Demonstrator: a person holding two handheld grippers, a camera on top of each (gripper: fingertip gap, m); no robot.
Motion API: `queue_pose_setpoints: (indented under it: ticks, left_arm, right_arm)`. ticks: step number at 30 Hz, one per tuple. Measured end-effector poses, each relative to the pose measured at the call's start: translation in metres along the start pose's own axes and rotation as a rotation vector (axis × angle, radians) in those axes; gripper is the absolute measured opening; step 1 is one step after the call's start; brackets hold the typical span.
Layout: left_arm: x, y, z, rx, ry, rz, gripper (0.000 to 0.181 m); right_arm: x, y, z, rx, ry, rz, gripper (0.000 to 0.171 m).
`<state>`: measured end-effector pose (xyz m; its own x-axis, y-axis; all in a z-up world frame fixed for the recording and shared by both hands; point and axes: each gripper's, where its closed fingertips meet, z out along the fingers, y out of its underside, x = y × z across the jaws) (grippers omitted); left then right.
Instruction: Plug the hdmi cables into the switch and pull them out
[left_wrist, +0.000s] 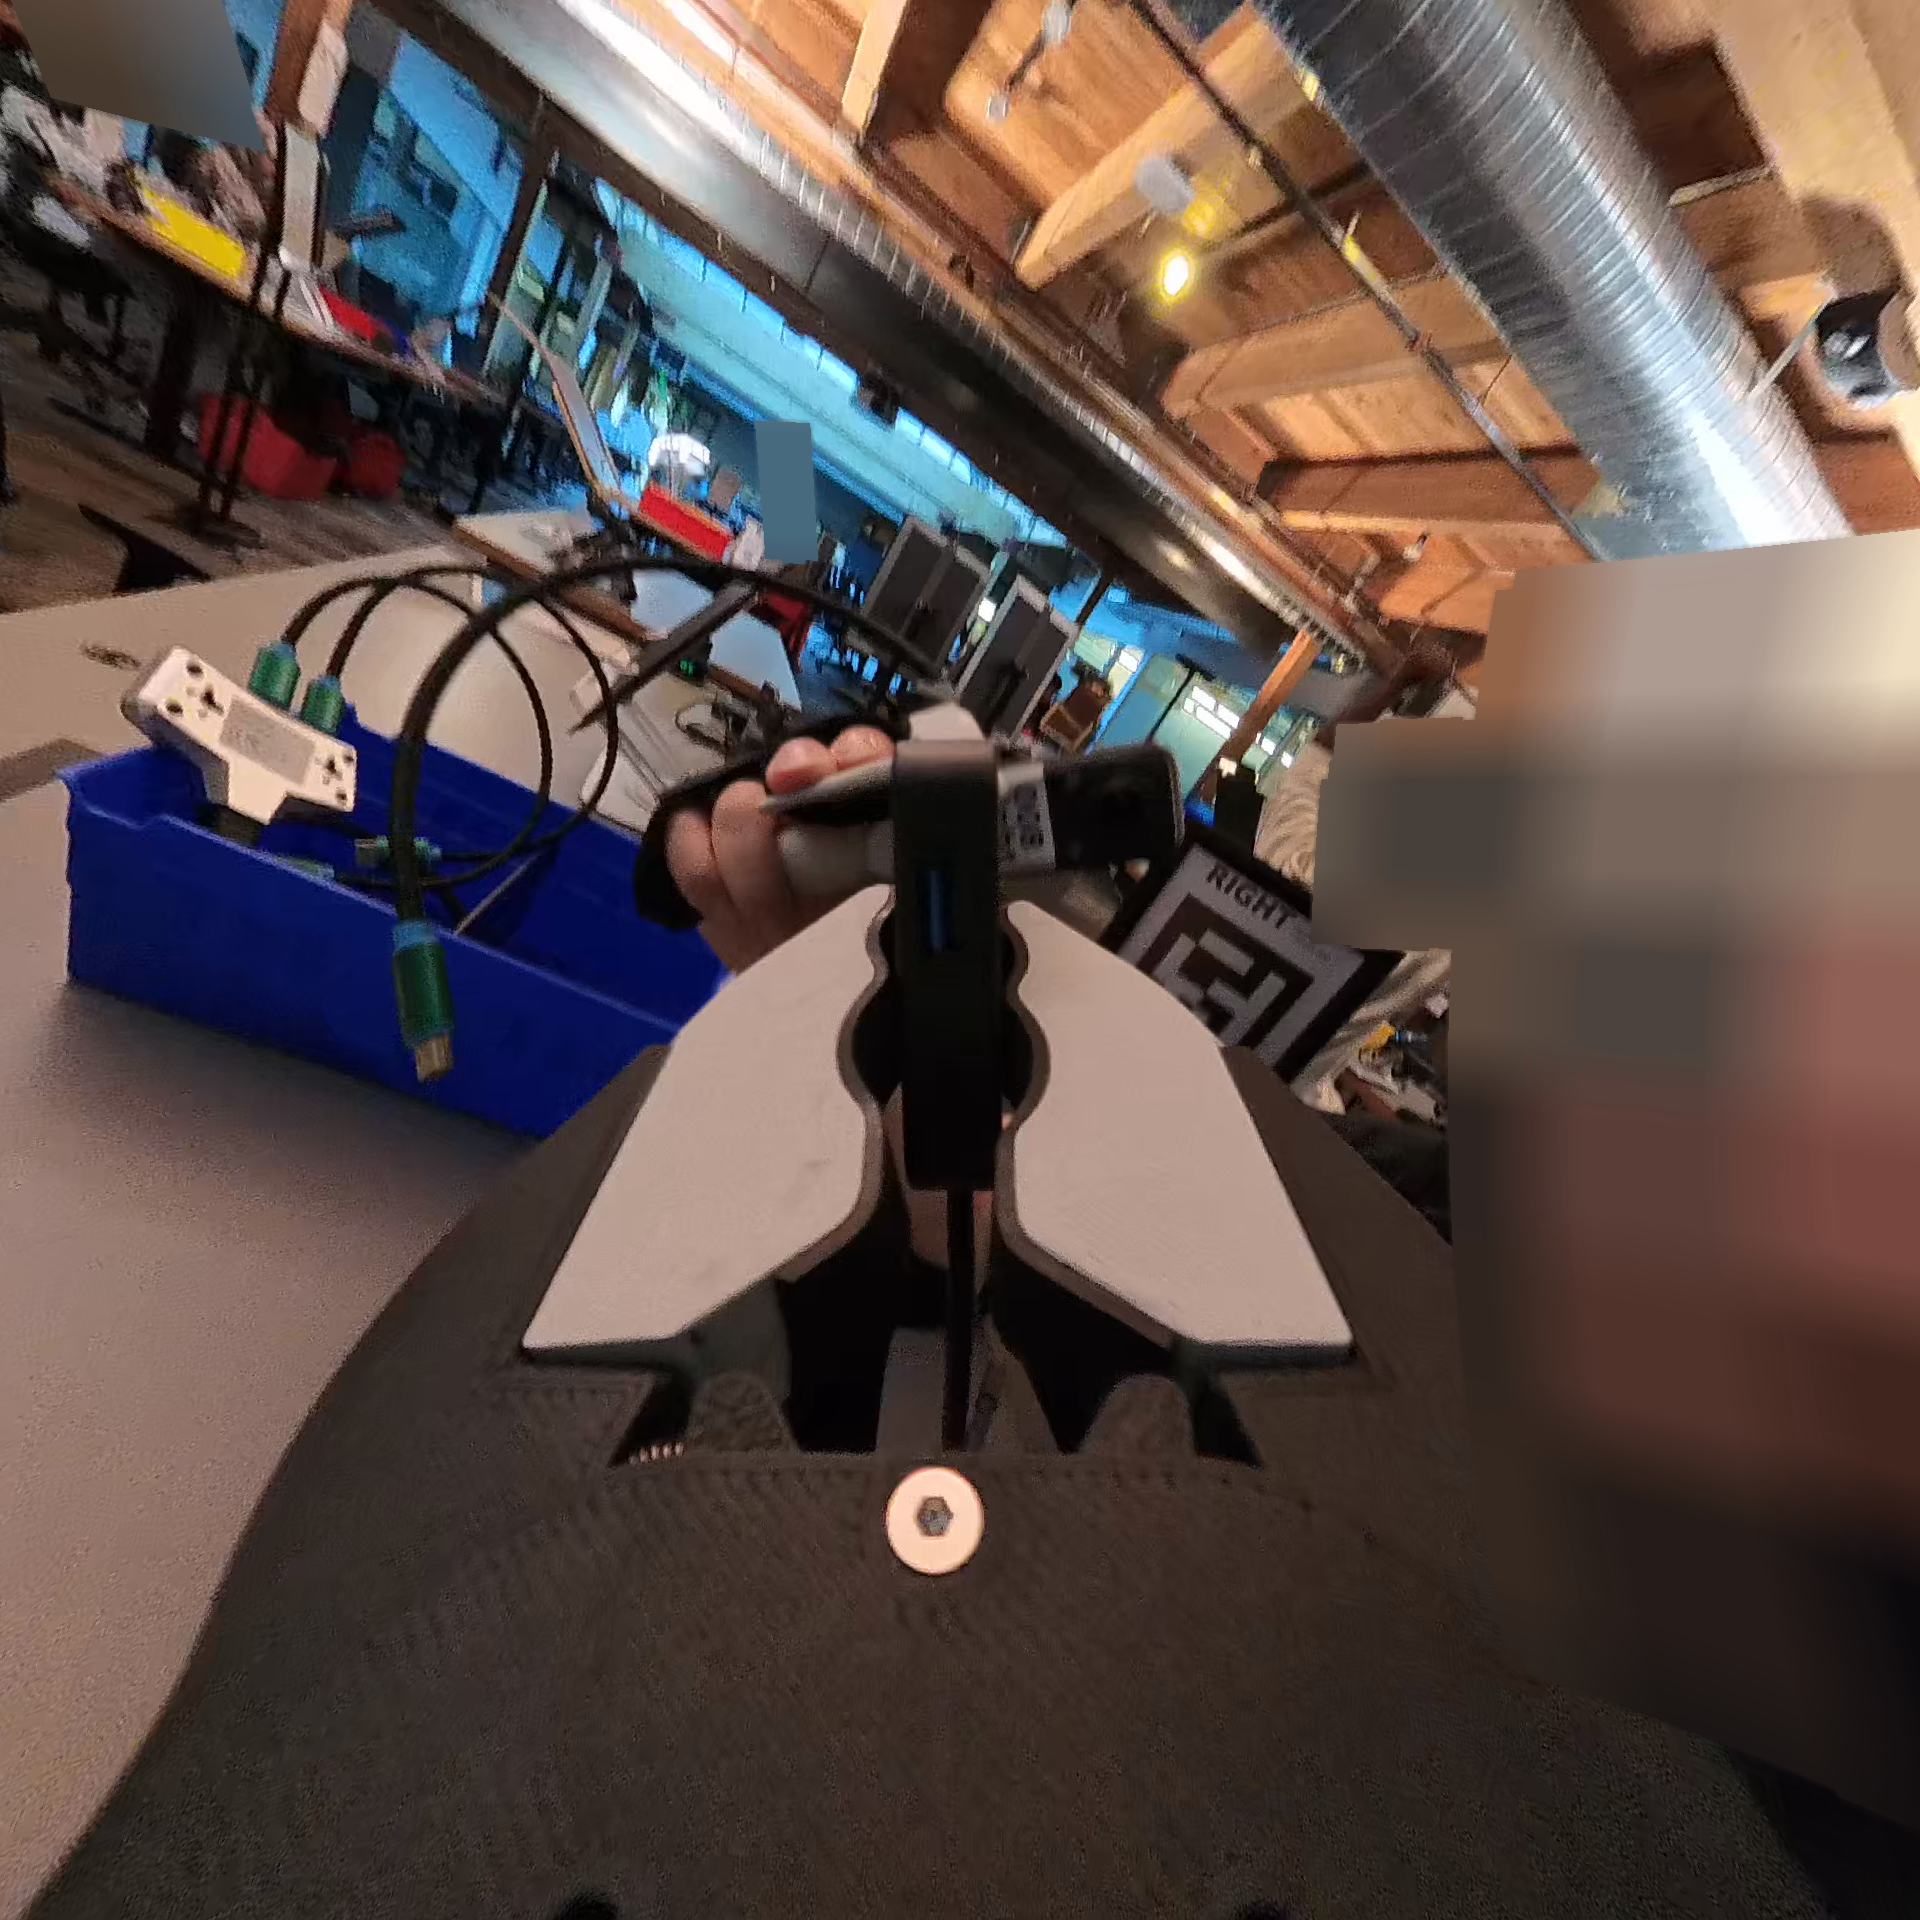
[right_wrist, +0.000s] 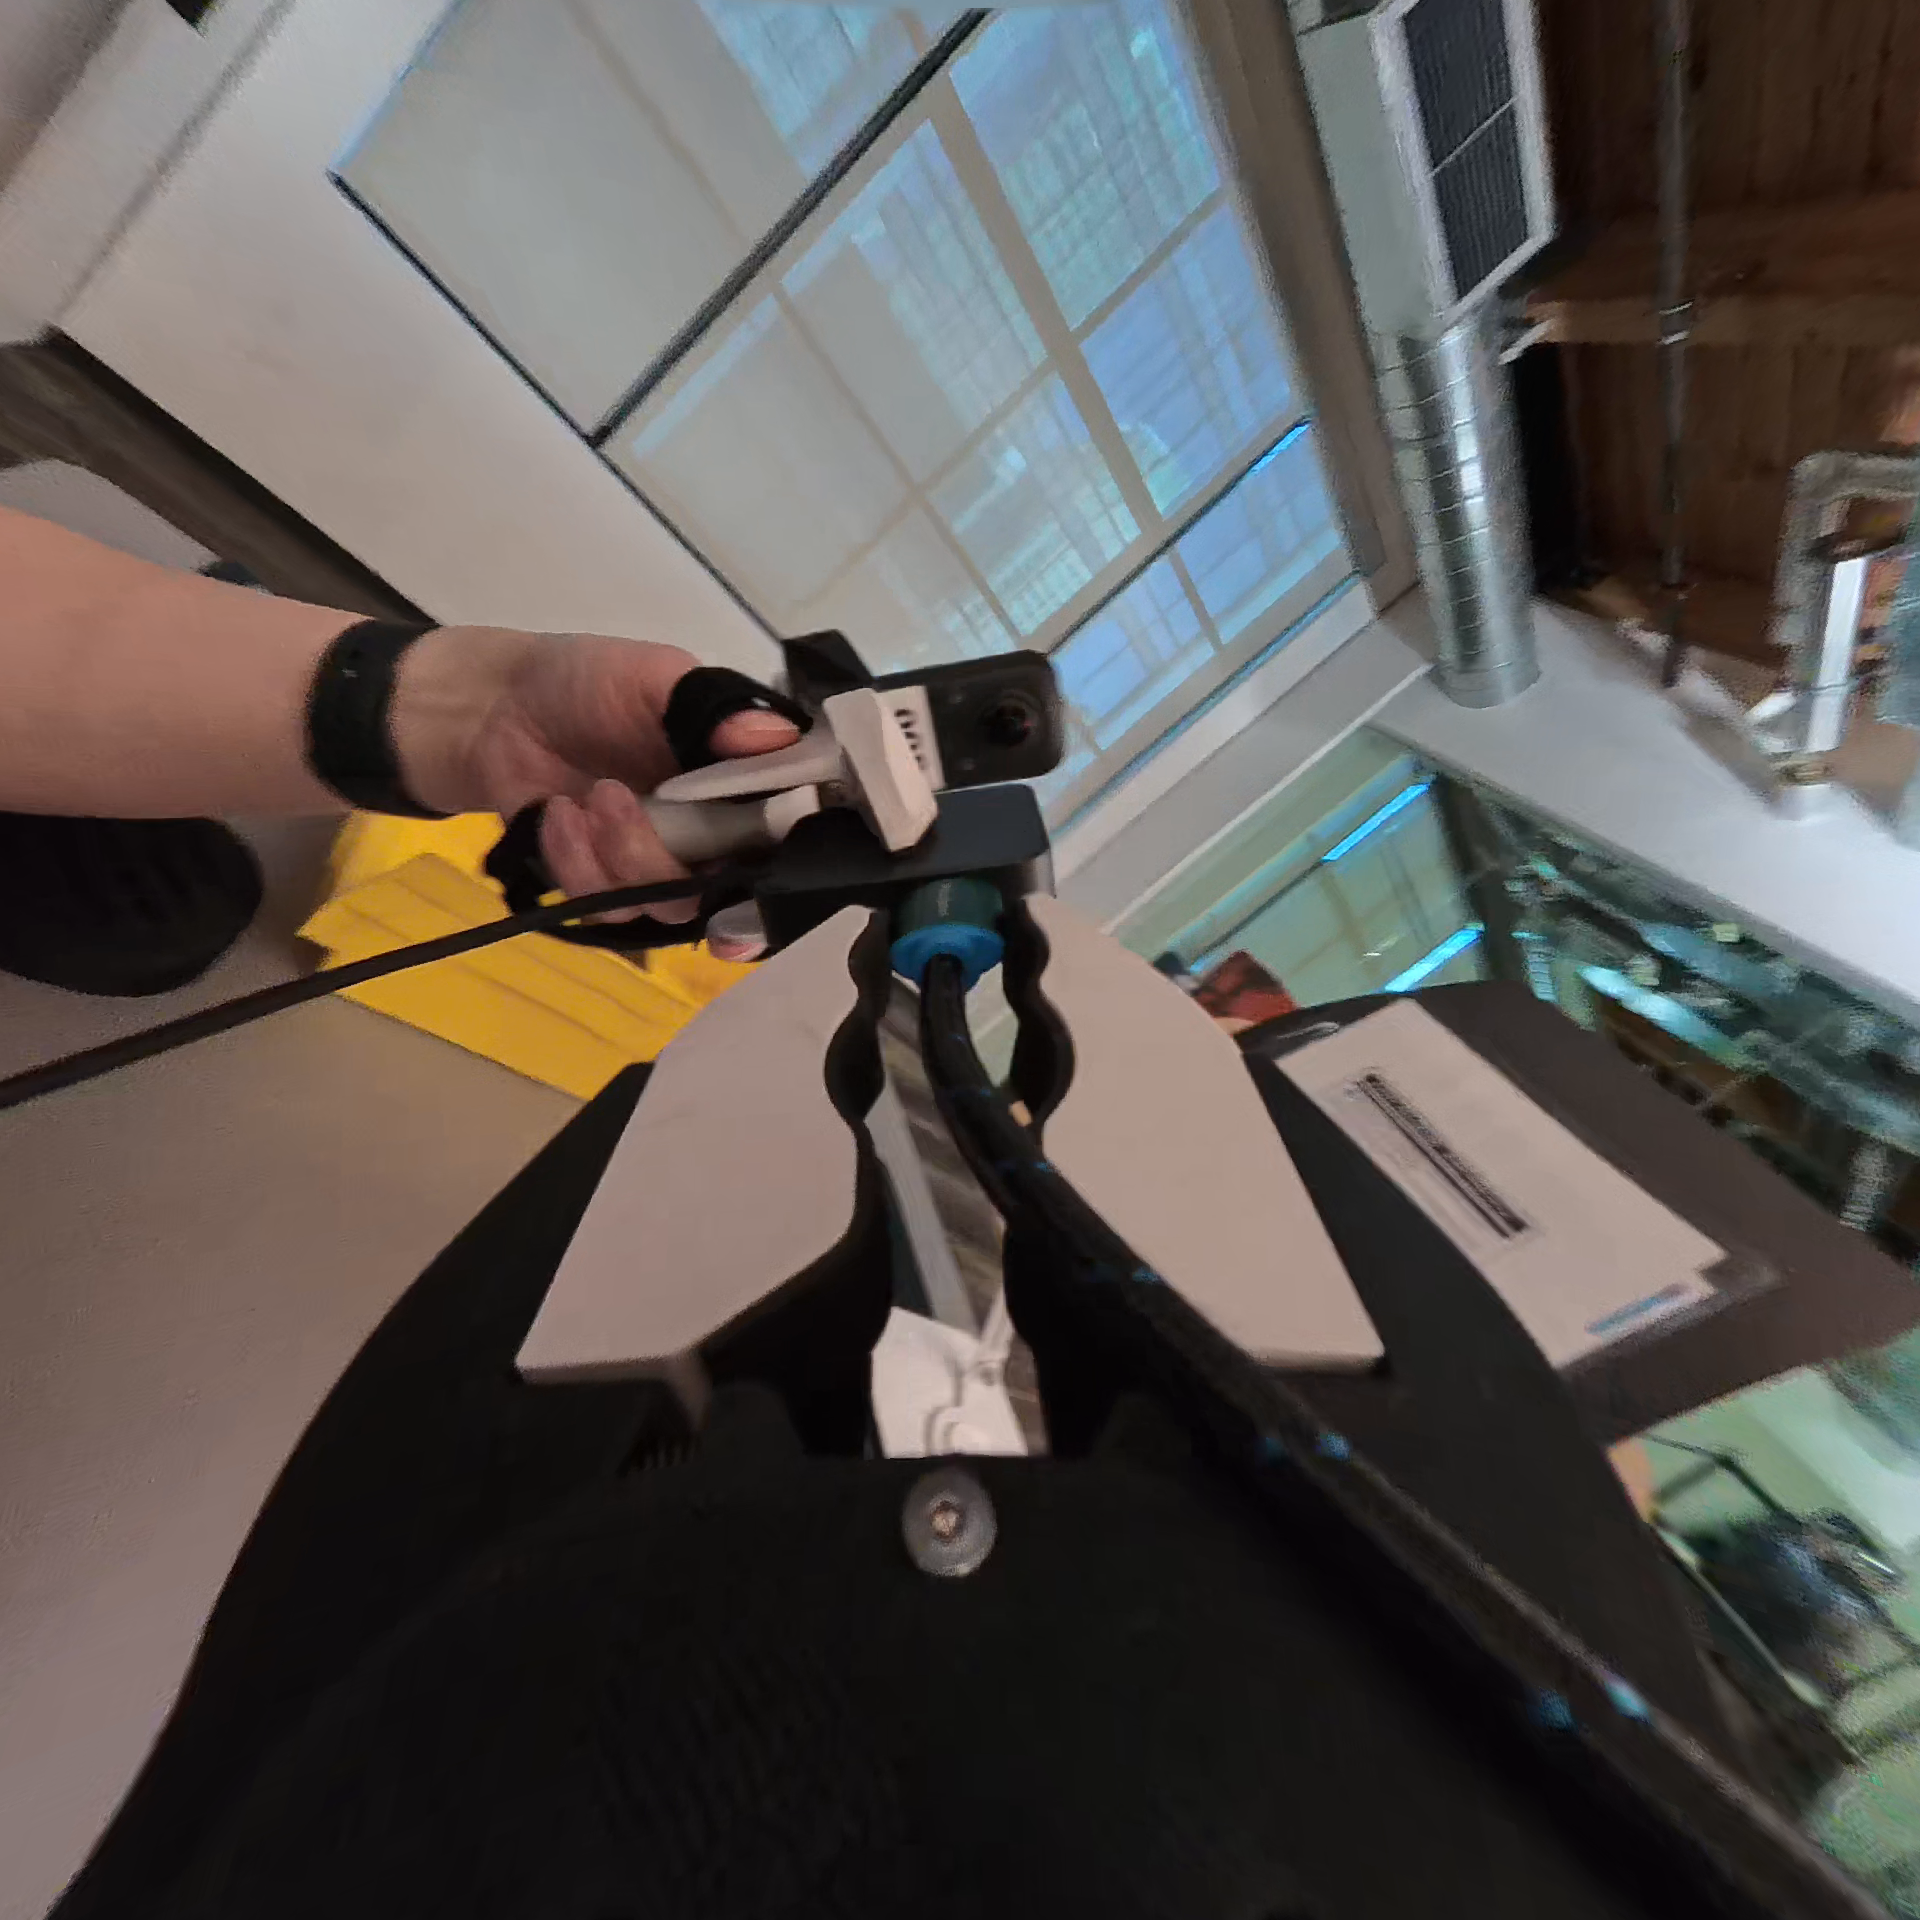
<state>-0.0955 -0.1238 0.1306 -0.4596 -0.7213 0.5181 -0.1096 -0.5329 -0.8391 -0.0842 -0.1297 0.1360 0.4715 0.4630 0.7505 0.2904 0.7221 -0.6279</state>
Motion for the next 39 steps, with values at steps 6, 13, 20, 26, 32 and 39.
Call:
queue_pose_setpoints:
  ticks: [6,13,20,26,32,39]
  left_arm:
    - [0.003,0.014,0.004,-0.107,-0.016,0.011,0.013]
    - [0.007,-0.005,0.003,-0.012,-0.004,0.008,0.013]
    - [-0.007,-0.048,-0.036,0.243,-0.19,0.211,0.014]
    - [-0.022,-0.032,-0.018,0.152,-0.29,0.382,0.013]
    - [-0.021,-0.025,-0.011,0.129,-0.205,0.307,0.015]
    - [-0.013,-0.048,-0.041,0.199,-0.277,0.347,0.033]
  right_arm:
    - [-0.008,-0.002,-0.004,0.007,-0.08,0.03,0.022]
    - [0.006,-0.003,0.006,0.155,-0.014,0.228,0.023]
    - [-0.012,0.047,0.039,0.11,-0.116,0.815,0.034]
    - [-0.005,0.047,0.047,0.128,-0.078,1.043,0.031]
    - [-0.015,0.042,0.047,0.052,-0.155,0.985,0.014]
    - [0.021,0.041,0.007,-0.163,-0.086,0.816,0.015]
